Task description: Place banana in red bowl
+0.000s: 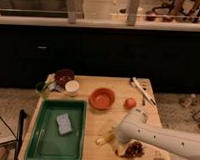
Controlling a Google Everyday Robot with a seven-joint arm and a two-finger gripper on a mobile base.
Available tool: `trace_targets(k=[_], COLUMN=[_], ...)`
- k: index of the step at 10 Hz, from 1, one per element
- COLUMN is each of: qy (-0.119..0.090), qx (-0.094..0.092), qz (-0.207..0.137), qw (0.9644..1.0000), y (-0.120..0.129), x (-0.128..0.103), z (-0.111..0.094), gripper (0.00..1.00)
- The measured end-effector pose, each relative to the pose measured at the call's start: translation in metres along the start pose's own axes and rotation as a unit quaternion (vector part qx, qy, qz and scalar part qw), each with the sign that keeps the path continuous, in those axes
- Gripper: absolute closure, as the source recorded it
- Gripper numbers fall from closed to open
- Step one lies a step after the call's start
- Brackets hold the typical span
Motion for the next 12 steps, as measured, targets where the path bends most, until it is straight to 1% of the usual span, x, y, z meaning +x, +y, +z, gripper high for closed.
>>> trace_targets(k=[3, 5, 6, 8, 10, 12], qy=[0.002, -0.006, -0.014, -0.026, -0.033, -0.035], qx=[-0.004, -0.011, -0.014, -0.020, -0.025, -0.034], qz=[-0.022, -0.044, -0.050, -0.057, -0.060, -0.057], qw=[0.9997, 0.9990, 0.9985, 0.9978, 0.9973, 0.9972], y=[-0.004, -0.004, -0.004, -0.003, -0.005, -0.004], x=[-0.017, -0.031, -0.035, -0.040, -0.044, -0.041], z=[-0.005, -0.006, -0.006, -0.004, 0.000, 0.005], gripper=[0.20, 0.20, 0.20, 0.20, 0.20, 0.21])
